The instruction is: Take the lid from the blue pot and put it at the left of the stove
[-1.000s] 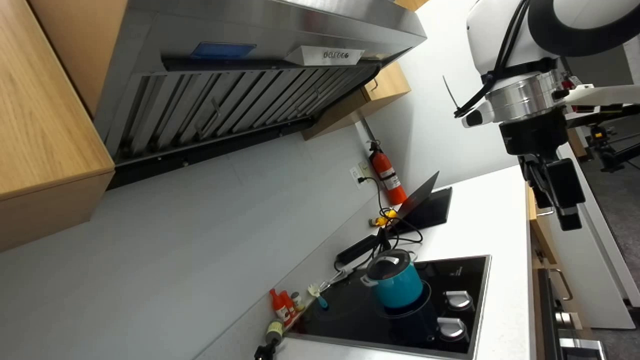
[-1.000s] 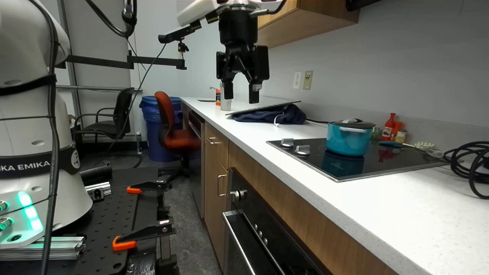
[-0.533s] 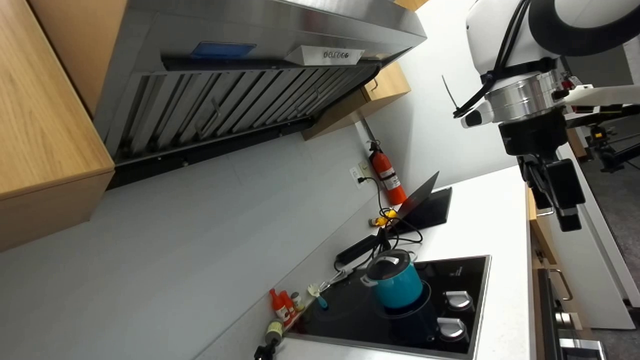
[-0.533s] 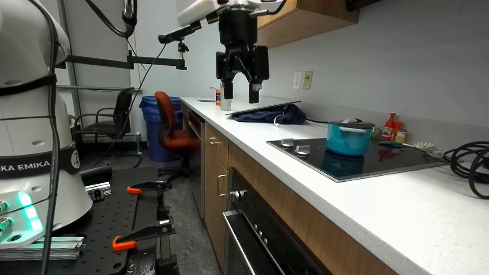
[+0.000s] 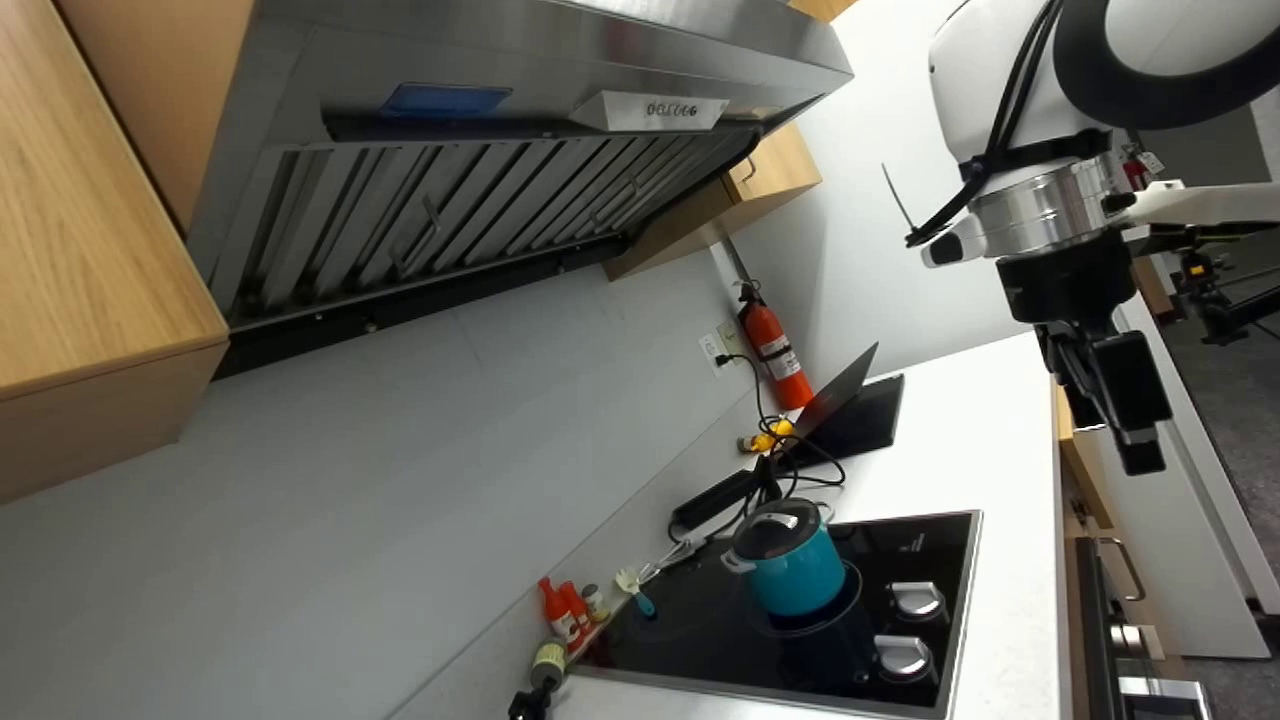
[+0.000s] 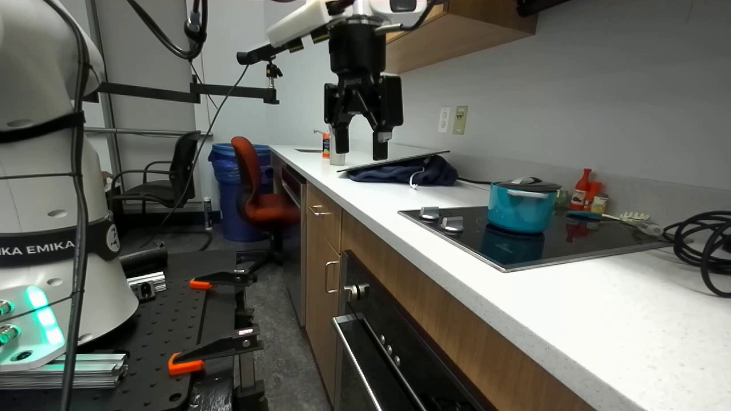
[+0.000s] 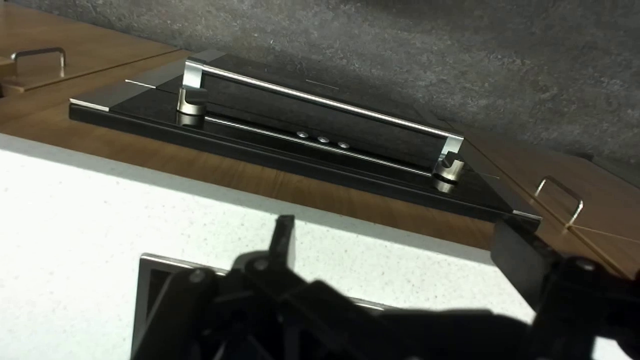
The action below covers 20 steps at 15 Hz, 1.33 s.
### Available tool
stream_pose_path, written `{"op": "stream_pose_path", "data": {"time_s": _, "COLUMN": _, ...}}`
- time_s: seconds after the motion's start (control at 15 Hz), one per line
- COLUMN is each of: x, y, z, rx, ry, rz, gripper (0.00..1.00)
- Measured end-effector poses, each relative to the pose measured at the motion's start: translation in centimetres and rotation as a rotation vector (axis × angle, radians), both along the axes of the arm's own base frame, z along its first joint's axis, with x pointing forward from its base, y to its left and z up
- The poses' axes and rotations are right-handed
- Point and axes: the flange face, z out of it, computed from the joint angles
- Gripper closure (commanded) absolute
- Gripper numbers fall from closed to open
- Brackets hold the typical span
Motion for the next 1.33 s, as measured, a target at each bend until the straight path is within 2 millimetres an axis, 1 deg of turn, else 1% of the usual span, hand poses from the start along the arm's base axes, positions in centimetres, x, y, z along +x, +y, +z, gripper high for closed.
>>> {"op": "stream_pose_path", "data": {"time_s": 0.33, "x": 2.0, "y": 1.1, "z": -1.0, "rx": -0.021, "ry": -0.051, "rz": 0.025, "gripper": 0.0}}
{"op": "stream_pose_path", "data": {"time_s": 0.53, "x": 3.5, "y": 2.0, "z": -1.1, "rx": -0.03, "ry": -0.114, "rz": 0.031, "gripper": 0.0}}
{"op": "stream_pose_path", "data": {"time_s": 0.73, "x": 5.2, "y": 2.8, "z": -0.6, "rx": -0.022, "ry": -0.19, "rz": 0.012, "gripper": 0.0}}
{"op": "stream_pose_path", "data": {"time_s": 1.0, "x": 7.2, "y": 3.2, "z": 0.3, "rx": 0.012, "ry": -0.282, "rz": -0.054, "gripper": 0.0}}
{"op": "stream_pose_path", "data": {"time_s": 1.33, "x": 9.1, "y": 3.7, "z": 0.6, "rx": 0.036, "ry": -0.355, "rz": -0.117, "gripper": 0.0}}
